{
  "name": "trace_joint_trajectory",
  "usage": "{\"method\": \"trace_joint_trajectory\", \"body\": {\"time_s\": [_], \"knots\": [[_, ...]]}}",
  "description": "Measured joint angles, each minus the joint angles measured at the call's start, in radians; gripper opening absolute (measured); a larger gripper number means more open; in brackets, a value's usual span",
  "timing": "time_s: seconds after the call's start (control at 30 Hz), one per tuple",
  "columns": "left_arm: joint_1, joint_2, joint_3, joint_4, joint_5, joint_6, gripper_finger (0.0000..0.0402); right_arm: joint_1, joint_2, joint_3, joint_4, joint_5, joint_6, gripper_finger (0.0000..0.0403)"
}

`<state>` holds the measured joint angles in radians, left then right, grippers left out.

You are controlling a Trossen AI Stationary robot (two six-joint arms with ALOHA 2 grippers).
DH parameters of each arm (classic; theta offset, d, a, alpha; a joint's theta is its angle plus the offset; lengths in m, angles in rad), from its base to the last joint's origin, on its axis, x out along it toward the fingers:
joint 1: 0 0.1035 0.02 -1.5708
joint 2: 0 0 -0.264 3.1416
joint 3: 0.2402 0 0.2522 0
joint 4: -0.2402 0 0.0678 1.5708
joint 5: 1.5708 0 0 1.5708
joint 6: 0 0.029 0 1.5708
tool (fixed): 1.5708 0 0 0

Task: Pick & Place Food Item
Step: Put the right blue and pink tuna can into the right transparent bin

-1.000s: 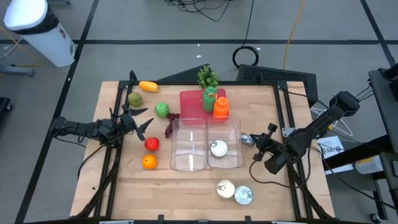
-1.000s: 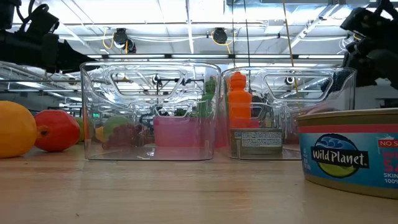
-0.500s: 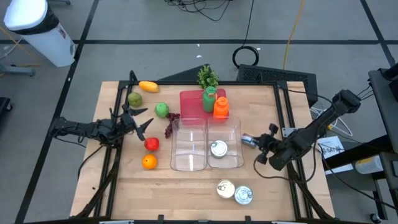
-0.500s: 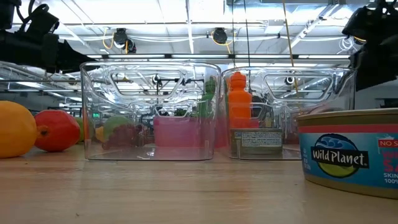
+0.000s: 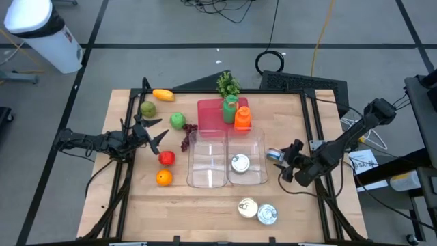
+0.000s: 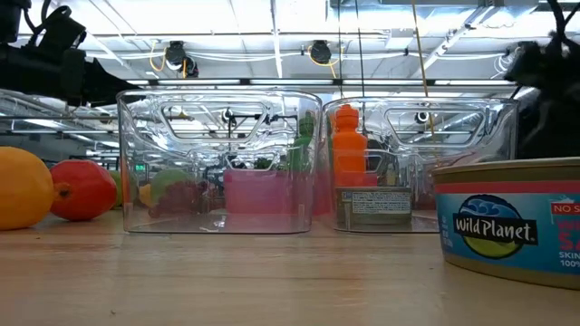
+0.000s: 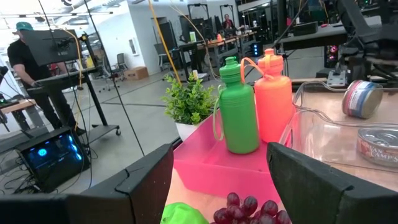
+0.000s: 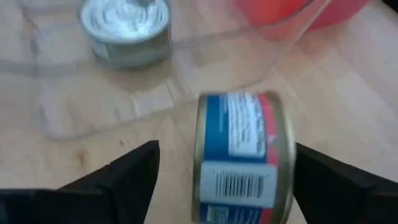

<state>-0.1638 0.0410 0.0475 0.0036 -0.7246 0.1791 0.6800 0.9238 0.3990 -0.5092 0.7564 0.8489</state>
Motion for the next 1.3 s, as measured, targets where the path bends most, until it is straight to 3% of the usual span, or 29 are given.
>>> {"method": "trace_joint_trajectory", "body": {"time_s": [0.17,0.37,0.5,0.67,0.8,0.9,1.03,1.3], "knots": [[0.000,0.000,0.000,0.000,0.000,0.000,0.0273,-0.014,0.006,-0.063,0.056,0.000,0.001,0.0296],[0.000,0.000,0.000,0.000,0.000,0.000,0.0273,-0.020,-0.003,-0.068,0.079,-0.003,-0.056,0.0179],[0.000,0.000,0.000,0.000,0.000,0.000,0.0273,-0.020,-0.034,-0.028,0.068,0.035,-0.193,0.0180],[0.000,0.000,0.000,0.000,0.000,0.000,0.0273,-0.019,-0.057,0.112,0.070,0.201,-0.454,0.0180],[0.000,0.000,0.000,0.000,0.000,0.000,0.0273,-0.019,-0.051,0.199,0.180,0.296,-0.678,0.0180],[0.000,0.000,0.000,0.000,0.000,0.000,0.0273,-0.023,-0.026,0.209,0.369,0.285,-0.887,0.0180],[0.000,0.000,0.000,0.000,0.000,0.000,0.0273,-0.060,0.071,0.210,0.545,0.161,-1.118,0.0180],[0.000,0.000,0.000,0.000,0.000,0.000,0.0273,-0.195,0.389,0.210,0.798,0.004,-1.312,0.0180]]}}
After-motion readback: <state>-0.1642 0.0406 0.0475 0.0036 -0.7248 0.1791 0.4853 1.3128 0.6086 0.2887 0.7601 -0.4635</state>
